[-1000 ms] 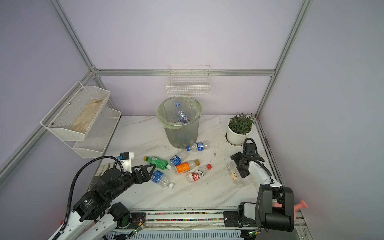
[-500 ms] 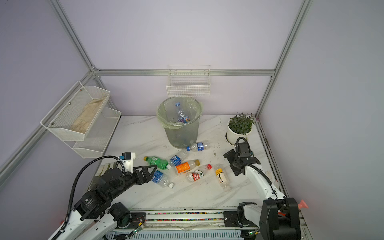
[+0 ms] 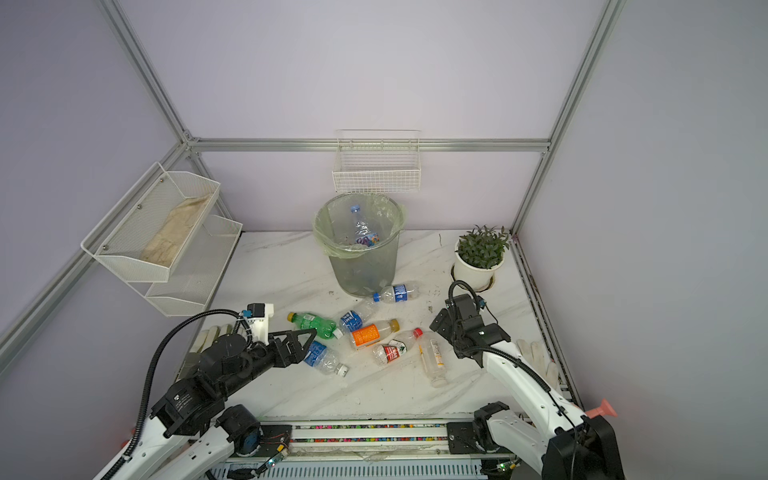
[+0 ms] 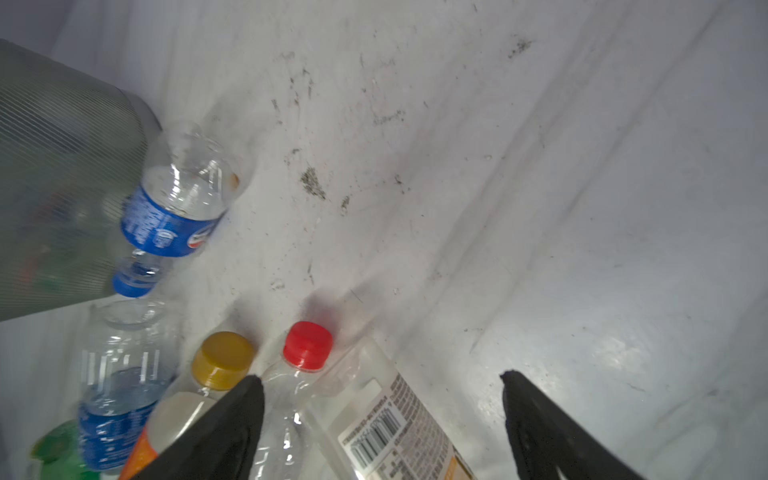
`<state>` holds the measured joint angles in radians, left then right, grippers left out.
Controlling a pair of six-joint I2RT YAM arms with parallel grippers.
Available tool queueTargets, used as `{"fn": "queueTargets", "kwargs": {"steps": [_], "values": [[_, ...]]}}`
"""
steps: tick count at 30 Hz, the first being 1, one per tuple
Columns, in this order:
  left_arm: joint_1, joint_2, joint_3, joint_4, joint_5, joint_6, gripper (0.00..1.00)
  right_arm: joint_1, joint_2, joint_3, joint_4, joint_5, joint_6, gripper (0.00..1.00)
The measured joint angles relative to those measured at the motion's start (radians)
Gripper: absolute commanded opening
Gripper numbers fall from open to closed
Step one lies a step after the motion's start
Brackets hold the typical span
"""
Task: Throw the plastic bottles in the bin
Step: 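Lower the right gripper and close it around the yellow-capped bottle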
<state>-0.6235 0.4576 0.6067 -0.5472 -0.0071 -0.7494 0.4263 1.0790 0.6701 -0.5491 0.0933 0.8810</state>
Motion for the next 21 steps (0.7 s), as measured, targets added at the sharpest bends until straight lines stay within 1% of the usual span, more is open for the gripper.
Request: {"fn": "queueTargets", "kwargs": {"steps": [6, 9, 13, 18, 21], "values": [[-0.002, 0.022, 0.000, 0.010, 0.000, 0.000, 1.00, 0.215, 0.089, 0.008, -0.022, 0.059, 0.027, 0.93], [-0.002, 0.018, 0.000, 0.010, 0.000, 0.000, 1.00, 0.274, 0.128, 0.010, -0.022, 0.076, 0.045, 0.93], [-0.002, 0.006, 0.000, 0.011, 0.000, 0.000, 1.00, 0.318, 0.156, 0.008, -0.021, 0.086, 0.076, 0.91], [-0.002, -0.003, 0.000, 0.010, 0.000, 0.000, 1.00, 0.330, 0.146, -0.034, -0.014, 0.087, 0.108, 0.82], [-0.002, -0.006, 0.000, 0.010, -0.001, 0.001, 1.00, 0.330, 0.135, -0.063, -0.008, 0.087, 0.121, 0.79]]}}
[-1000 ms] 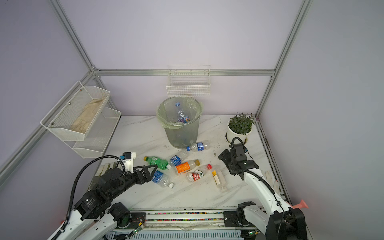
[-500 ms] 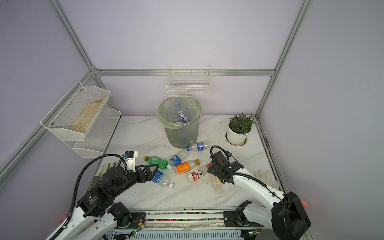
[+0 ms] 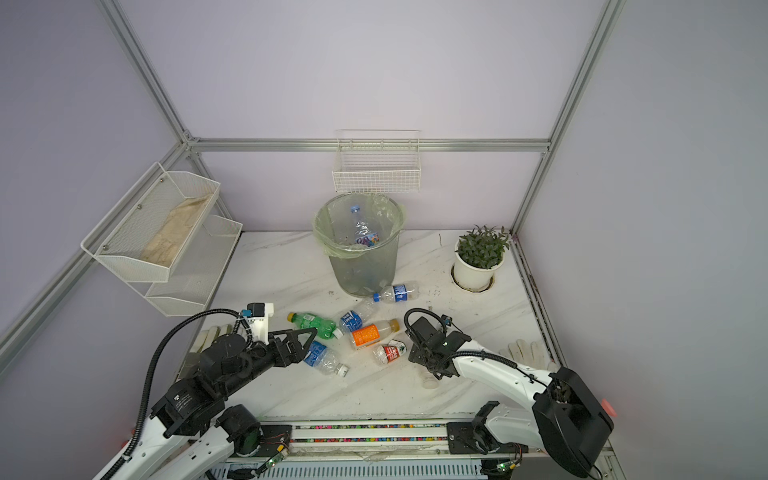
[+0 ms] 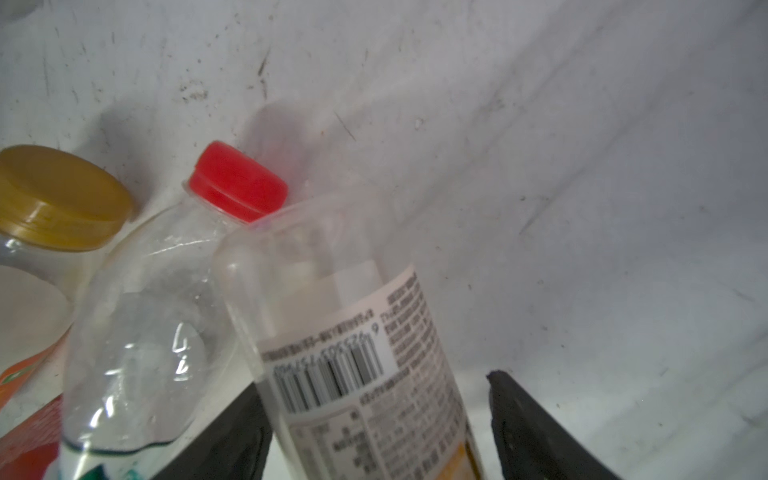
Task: Throw the plastic bottles in the bin
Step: 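Lower the right gripper and close it around the yellow-capped bottle, then lift the yellow-capped bottle with the right gripper toward the wastebasket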
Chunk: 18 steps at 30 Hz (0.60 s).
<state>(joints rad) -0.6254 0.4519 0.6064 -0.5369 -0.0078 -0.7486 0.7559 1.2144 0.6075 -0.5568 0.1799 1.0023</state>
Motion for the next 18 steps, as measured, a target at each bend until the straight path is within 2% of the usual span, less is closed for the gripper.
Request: {"fn": "queueTargets", "kwargs": {"steps": [12, 18], "values": [[0.000, -0.038, -0.030, -0.004, 0.000, 0.000, 1.00, 0.001, 0.023, -0.024, 0.032, 0.011, 0.033, 0.69], [0.000, -0.064, -0.031, -0.015, -0.006, 0.000, 1.00, 0.001, 0.037, -0.024, 0.050, 0.012, 0.048, 0.46]]}}
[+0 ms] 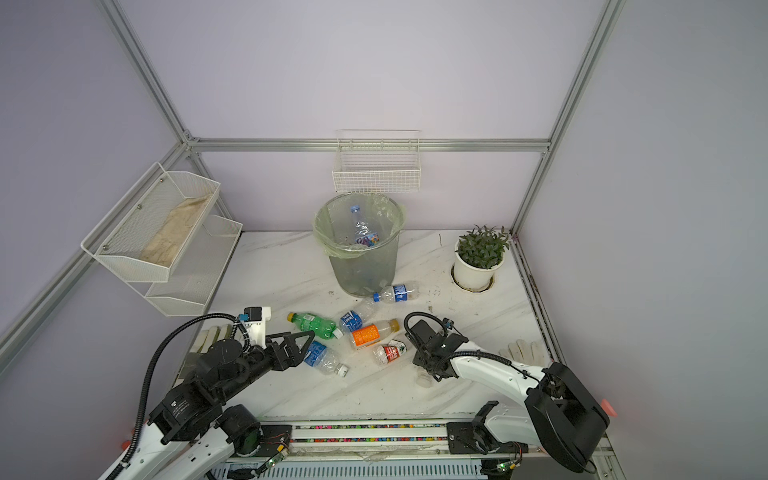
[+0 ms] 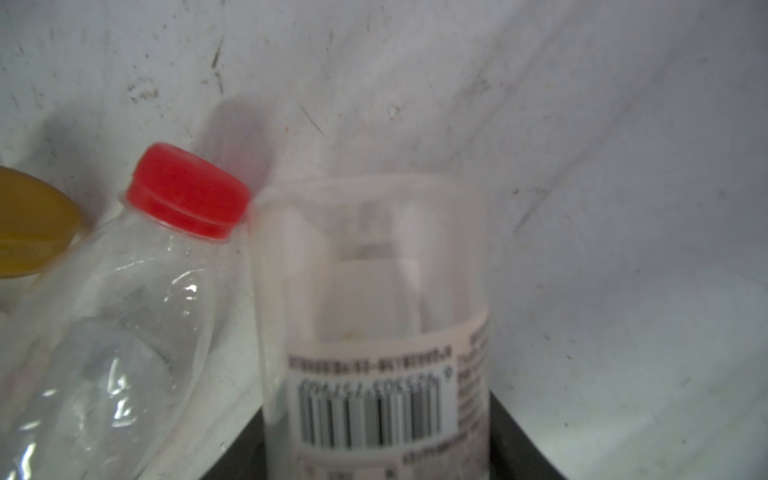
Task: Throw the plastic bottles in the bin
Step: 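Lift the yellow-capped bottle with the right gripper toward the wastebasket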
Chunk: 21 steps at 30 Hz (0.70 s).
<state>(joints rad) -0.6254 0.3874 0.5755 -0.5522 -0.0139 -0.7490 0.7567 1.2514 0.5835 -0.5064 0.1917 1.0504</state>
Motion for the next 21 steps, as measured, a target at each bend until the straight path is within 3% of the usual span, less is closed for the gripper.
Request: {"fn": "queueTargets", "kwargs": {"steps": [8, 14, 21], "values": [[0.000, -0.018, 0.000, -0.014, -0.006, 0.000, 1.00, 0.001, -0.051, 0.025, -0.040, 0.025, 0.010, 0.26], [0.000, -0.018, 0.000, -0.015, -0.010, 0.000, 1.00, 0.001, -0.225, 0.094, -0.026, 0.033, -0.062, 0.00], [0.000, -0.017, 0.000, -0.016, -0.013, 0.000, 1.00, 0.001, -0.354, 0.201, 0.092, -0.023, -0.234, 0.00]]}}
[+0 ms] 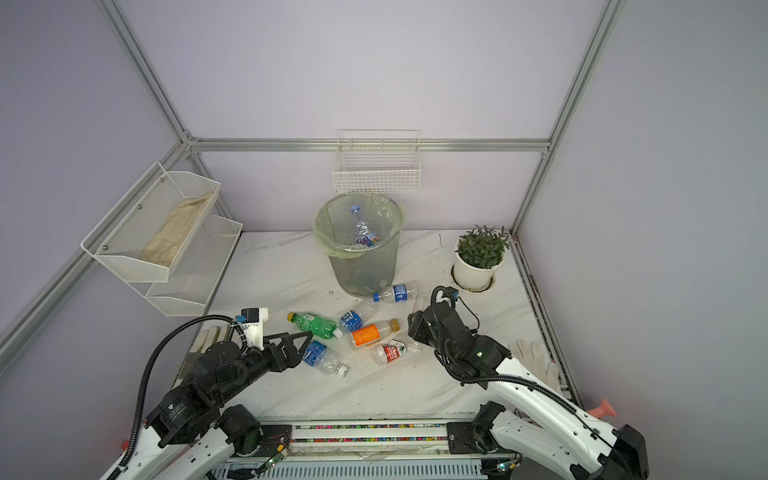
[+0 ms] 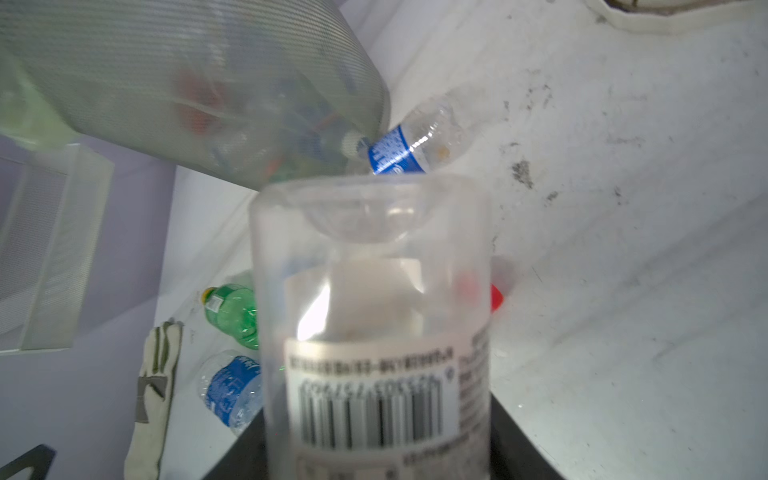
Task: Throw the plastic bottles in the bin
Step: 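Lift the yellow-capped bottle with the right gripper toward the wastebasket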
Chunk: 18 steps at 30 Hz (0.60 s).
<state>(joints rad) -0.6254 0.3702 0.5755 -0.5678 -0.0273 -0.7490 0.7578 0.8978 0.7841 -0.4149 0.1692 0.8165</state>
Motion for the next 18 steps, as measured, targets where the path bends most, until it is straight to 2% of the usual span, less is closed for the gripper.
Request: {"fn": "queueTargets", "kwargs": {"steps": [9, 18], "values": [[-0.003, 0.003, 0.000, -0.003, -0.003, 0.000, 1.00, 0.000, 0.113, 0.261, 0.090, -0.047, -0.201, 0.00], [-0.003, 0.009, 0.000, -0.003, -0.003, 0.000, 1.00, 0.000, 0.211, 0.496, 0.138, -0.050, -0.327, 0.00]]}}
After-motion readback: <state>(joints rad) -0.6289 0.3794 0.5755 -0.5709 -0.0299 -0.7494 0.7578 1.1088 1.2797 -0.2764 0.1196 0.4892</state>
